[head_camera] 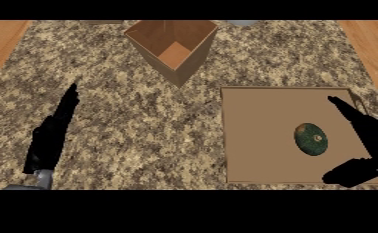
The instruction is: Pick the squash from the tray and place it in the cardboard box
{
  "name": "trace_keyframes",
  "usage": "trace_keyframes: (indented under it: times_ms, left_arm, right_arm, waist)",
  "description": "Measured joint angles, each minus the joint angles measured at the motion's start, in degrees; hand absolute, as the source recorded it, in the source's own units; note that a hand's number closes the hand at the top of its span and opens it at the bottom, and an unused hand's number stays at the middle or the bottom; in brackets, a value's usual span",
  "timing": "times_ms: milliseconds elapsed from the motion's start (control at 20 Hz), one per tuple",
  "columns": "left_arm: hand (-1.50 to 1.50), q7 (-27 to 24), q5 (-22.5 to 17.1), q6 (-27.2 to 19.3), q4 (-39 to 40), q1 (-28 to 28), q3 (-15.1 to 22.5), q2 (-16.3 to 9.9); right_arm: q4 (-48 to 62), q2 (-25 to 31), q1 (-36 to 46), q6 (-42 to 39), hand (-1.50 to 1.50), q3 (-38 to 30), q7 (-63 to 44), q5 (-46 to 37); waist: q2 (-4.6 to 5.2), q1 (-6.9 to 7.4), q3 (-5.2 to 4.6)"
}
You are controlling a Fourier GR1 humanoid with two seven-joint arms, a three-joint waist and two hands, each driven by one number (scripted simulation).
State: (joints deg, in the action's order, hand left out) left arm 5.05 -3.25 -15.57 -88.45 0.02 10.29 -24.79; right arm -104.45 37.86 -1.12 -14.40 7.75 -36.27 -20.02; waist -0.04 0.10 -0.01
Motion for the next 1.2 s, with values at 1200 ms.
trace_keyframes:
  times_ms: [1200]
  left_arm:
    - [0.00, 0.08, 8.48, 7.61, -0.68, 1.15, -7.74, 8.84]
  right_arm:
    - [6.80, -13.80, -0.20, -5.68, -1.50, -6.01, 7.01, -15.14]
  waist:
    - [0.01, -0.09, 0.01]
